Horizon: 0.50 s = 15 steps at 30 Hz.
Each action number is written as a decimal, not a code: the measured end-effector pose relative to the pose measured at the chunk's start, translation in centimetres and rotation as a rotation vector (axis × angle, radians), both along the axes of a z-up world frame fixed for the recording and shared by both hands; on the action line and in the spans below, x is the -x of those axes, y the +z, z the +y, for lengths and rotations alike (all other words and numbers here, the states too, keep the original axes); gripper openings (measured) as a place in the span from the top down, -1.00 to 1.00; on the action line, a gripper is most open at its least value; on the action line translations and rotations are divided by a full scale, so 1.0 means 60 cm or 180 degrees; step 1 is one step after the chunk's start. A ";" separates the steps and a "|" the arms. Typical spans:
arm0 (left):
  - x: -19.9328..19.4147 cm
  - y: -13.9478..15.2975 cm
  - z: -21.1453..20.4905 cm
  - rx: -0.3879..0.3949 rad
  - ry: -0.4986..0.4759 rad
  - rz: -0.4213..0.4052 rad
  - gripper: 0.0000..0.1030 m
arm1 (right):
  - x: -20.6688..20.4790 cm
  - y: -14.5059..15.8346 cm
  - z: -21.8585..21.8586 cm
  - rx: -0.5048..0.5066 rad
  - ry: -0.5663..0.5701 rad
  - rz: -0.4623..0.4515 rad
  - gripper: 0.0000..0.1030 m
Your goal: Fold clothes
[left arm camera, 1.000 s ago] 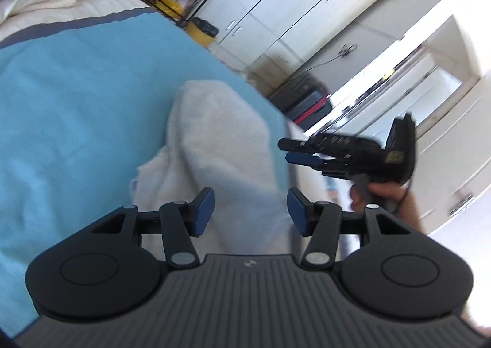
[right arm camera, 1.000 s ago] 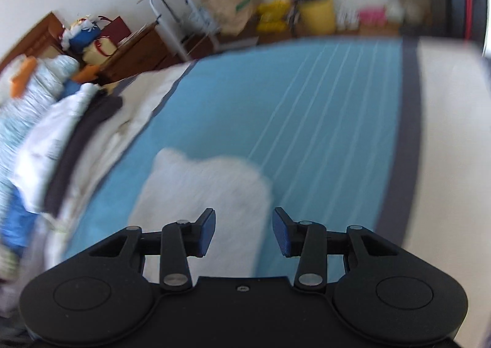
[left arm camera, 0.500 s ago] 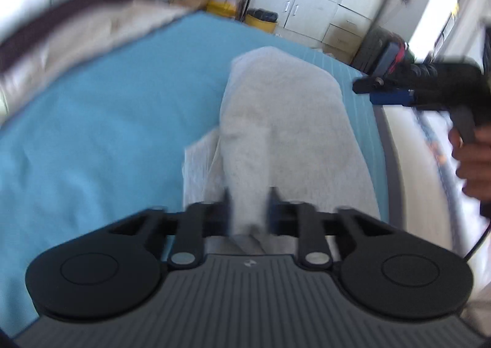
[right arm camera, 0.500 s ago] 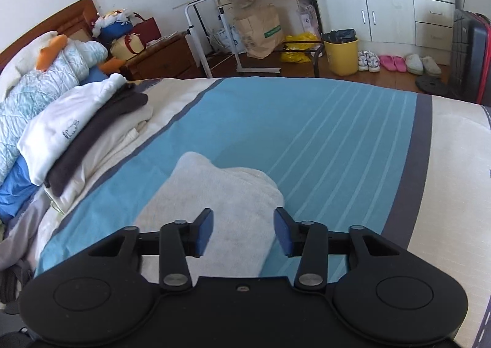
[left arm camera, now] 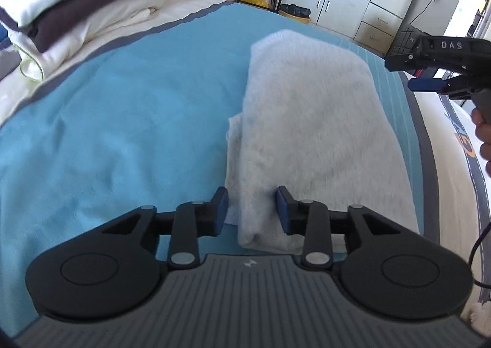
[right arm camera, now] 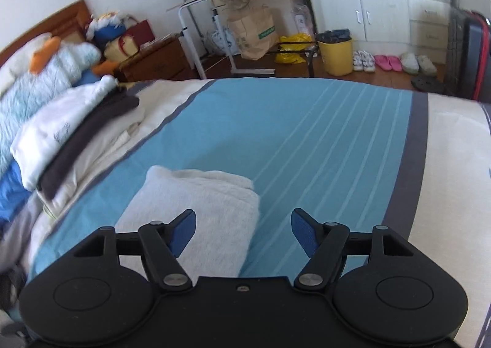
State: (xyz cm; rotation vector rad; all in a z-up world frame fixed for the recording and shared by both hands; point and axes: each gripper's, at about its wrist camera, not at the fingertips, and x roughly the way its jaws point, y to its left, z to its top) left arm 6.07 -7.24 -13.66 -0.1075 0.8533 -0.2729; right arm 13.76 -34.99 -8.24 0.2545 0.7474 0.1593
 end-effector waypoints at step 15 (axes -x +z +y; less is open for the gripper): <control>-0.027 0.017 0.065 0.1046 0.0030 -0.0053 0.10 | -0.043 -0.048 0.093 0.0113 0.0934 -0.0336 -0.40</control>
